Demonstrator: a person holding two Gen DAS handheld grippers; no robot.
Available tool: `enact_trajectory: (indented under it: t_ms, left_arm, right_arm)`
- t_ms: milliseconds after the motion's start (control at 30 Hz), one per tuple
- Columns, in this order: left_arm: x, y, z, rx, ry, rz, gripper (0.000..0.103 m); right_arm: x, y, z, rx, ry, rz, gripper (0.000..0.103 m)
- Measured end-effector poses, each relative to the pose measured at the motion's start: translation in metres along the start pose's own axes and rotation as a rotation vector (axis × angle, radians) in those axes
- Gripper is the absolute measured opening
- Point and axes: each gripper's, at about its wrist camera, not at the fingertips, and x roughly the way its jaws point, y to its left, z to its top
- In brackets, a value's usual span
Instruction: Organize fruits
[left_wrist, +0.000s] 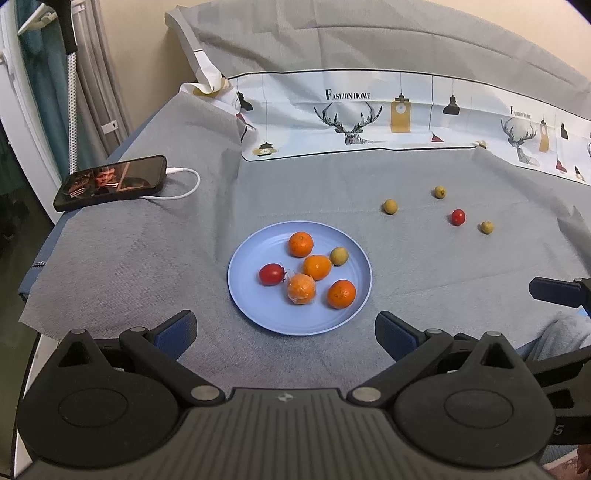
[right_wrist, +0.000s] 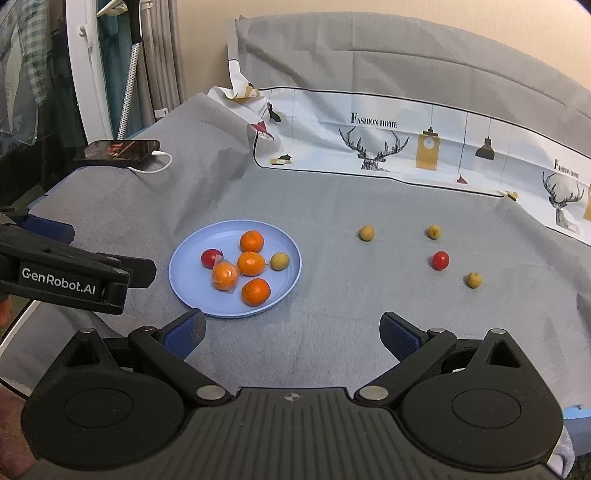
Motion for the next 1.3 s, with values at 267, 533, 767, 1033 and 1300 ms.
enact_trajectory:
  t_ms: [267, 533, 767, 1033, 1300]
  left_arm:
    - [0.016, -0.007, 0.009, 0.011, 0.031, 0.001, 0.103]
    - [0.043, -0.031, 0.029, 0.048, 0.075, -0.011, 0.103]
    - [0.070, -0.061, 0.055, 0.071, 0.080, -0.016, 0.103]
    - [0.114, -0.089, 0.092, 0.063, 0.107, -0.038, 0.103]
    - [0.190, -0.132, 0.132, 0.093, 0.126, -0.043, 0.103]
  right_arm:
    - [0.015, -0.014, -0.002, 0.054, 0.028, -0.010, 0.100]
    - [0.033, -0.055, -0.010, 0.171, 0.044, -0.087, 0.100]
    - [0.056, -0.105, -0.016, 0.260, 0.050, -0.178, 0.100]
    - [0.087, -0.154, -0.013, 0.312, 0.021, -0.277, 0.100]
    - [0.140, -0.218, -0.013, 0.345, 0.021, -0.410, 0.100]
